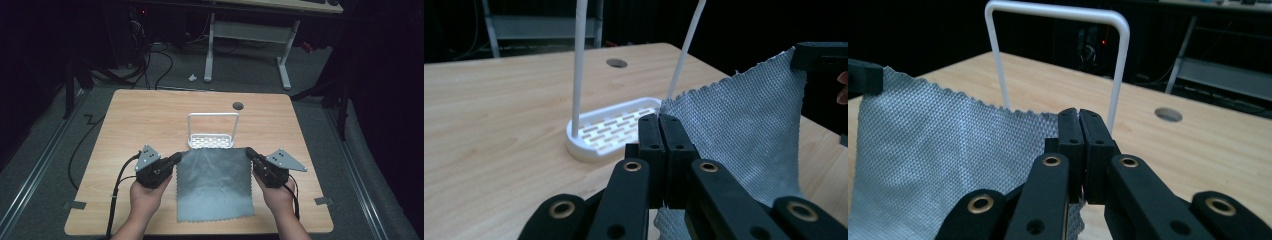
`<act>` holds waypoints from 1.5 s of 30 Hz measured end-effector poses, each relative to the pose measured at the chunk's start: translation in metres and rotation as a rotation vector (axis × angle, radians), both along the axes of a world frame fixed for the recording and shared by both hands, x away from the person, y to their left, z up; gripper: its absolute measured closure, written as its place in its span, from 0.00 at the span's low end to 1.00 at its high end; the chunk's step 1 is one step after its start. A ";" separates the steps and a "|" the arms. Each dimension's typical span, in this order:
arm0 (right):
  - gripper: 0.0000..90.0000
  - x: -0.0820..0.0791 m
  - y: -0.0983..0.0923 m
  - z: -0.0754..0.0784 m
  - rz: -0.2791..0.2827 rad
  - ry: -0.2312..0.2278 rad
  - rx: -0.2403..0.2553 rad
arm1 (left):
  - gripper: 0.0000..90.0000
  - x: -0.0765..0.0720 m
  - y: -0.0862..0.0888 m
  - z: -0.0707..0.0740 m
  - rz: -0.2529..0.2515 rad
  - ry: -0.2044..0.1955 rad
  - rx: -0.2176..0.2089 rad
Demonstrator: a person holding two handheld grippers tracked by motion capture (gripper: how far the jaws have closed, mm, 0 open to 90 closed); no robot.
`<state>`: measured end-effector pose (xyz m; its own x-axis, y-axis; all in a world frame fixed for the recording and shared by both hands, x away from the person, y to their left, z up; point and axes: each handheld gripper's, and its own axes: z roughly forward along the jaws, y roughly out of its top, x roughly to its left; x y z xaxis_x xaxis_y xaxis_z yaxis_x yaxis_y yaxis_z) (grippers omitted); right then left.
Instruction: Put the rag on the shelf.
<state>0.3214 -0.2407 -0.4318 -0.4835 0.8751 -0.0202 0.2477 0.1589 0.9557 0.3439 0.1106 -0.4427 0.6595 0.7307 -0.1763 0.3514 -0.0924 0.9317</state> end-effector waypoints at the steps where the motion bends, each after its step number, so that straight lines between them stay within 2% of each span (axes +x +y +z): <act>1: 1.00 0.000 0.000 0.002 -0.003 -0.003 0.005 | 0.99 0.001 0.000 0.003 0.002 -0.005 -0.001; 9: 1.00 0.004 -0.001 0.026 -0.005 -0.057 0.029 | 0.99 0.007 0.000 0.026 0.006 -0.058 -0.014; 13: 1.00 0.005 -0.001 0.033 -0.009 -0.079 0.024 | 0.99 0.008 -0.001 0.035 0.006 -0.080 -0.018; 27: 1.00 0.011 -0.003 0.060 -0.027 -0.137 0.055 | 0.99 0.018 0.003 0.066 0.028 -0.158 -0.029; 30: 1.00 0.014 -0.004 0.066 -0.036 -0.153 0.048 | 0.99 0.022 0.003 0.072 0.035 -0.169 -0.025; 33: 1.00 0.018 -0.007 0.071 -0.050 -0.159 0.053 | 0.99 0.027 0.002 0.077 0.040 -0.175 -0.029; 45: 1.00 0.041 -0.009 0.080 -0.079 -0.154 0.060 | 0.99 0.050 -0.006 0.086 0.067 -0.217 0.021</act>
